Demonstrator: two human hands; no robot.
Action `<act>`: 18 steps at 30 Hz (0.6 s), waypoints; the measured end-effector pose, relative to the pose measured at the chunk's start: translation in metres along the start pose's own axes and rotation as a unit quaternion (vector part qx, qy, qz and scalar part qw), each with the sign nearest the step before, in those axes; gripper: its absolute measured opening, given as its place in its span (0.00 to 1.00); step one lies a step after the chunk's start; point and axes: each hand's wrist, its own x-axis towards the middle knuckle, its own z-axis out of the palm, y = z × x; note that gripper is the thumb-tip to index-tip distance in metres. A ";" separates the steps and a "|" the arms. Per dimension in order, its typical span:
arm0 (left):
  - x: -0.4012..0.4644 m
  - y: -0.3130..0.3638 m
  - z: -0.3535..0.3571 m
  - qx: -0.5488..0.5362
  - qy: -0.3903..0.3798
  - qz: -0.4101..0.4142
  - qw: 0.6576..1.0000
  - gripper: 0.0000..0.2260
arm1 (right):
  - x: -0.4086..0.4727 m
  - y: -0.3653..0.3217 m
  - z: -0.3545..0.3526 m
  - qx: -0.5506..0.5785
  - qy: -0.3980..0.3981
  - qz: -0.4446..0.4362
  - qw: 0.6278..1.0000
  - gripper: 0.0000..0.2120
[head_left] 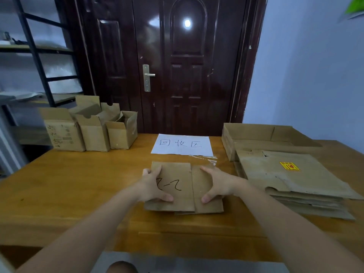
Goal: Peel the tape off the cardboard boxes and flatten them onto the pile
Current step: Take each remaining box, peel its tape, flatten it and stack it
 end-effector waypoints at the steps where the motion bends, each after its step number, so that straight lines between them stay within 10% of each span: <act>1: 0.003 0.000 0.002 0.020 -0.003 -0.009 1.000 0.61 | 0.004 0.000 0.002 -0.015 -0.003 0.009 1.000 0.60; 18: 0.020 0.019 -0.006 0.120 -0.076 -0.072 0.987 0.56 | 0.021 -0.010 -0.001 -0.084 -0.048 0.071 0.993 0.58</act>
